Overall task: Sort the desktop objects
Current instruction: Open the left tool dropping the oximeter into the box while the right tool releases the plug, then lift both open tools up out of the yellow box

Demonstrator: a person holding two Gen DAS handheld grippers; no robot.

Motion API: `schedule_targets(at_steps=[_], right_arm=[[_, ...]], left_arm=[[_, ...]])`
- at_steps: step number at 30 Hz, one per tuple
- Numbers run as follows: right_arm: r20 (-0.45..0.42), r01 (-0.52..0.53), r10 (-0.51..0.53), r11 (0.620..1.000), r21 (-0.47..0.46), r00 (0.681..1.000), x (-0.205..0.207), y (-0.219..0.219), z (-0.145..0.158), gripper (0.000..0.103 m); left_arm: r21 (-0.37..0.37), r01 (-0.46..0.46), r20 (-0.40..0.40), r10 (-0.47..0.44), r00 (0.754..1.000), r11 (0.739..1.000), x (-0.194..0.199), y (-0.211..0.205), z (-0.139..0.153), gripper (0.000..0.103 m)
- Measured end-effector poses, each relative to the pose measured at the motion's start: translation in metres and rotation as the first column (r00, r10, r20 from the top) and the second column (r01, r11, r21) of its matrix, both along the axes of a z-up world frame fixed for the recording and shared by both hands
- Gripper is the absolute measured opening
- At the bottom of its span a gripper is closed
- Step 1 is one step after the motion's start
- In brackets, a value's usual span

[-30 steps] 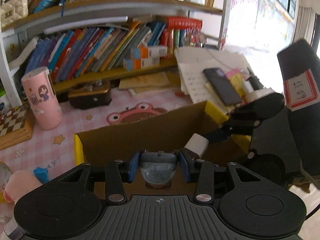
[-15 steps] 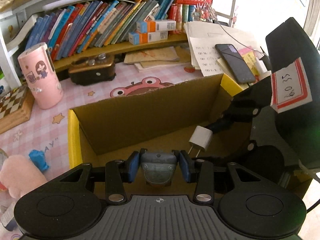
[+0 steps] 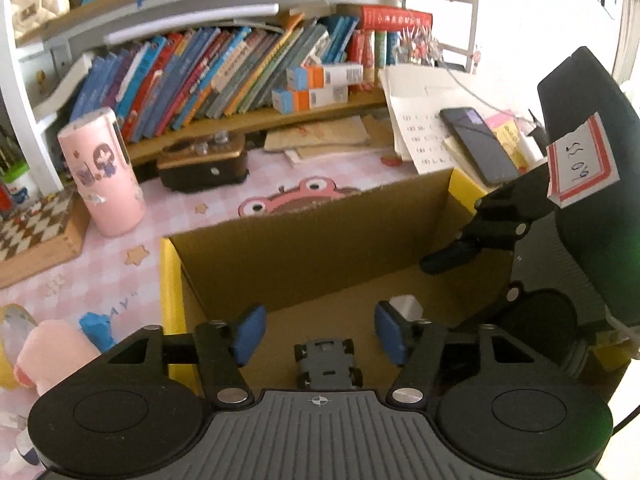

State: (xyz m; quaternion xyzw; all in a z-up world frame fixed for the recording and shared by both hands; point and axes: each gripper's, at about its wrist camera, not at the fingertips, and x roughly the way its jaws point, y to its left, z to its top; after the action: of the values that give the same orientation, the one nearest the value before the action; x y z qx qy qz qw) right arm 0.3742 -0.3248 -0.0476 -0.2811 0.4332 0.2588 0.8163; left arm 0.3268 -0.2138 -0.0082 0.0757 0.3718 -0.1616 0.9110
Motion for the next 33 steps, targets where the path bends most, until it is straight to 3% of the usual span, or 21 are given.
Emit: schedule_targets(at_steps=[7, 15, 29, 33], right_arm=[[0.037, 0.028, -0.031, 0.997, 0.067, 0.999, -0.016, -0.008, 0.02, 0.06], [0.12, 0.098, -0.127, 0.97, 0.224, 0.985, -0.049, -0.028, 0.062, 0.065], [0.181, 0.242, -0.326, 0.896, 0.374, 0.928, -0.104, -0.052, 0.088, 0.065], [0.194, 0.289, -0.397, 0.86, 0.421, 0.897, -0.125, -0.05, 0.091, 0.067]], left_arm=[[-0.019, -0.008, 0.106, 0.01, 0.994, 1.0, -0.022, 0.005, 0.024, 0.074], [-0.097, -0.044, 0.24, 0.067, 0.969, 0.994, -0.054, 0.021, 0.06, 0.084], [-0.137, -0.098, 0.272, 0.133, 0.953, 0.986, -0.099, 0.049, 0.07, 0.087], [-0.136, -0.107, 0.291, 0.143, 0.946, 0.985, -0.117, 0.06, 0.07, 0.089]])
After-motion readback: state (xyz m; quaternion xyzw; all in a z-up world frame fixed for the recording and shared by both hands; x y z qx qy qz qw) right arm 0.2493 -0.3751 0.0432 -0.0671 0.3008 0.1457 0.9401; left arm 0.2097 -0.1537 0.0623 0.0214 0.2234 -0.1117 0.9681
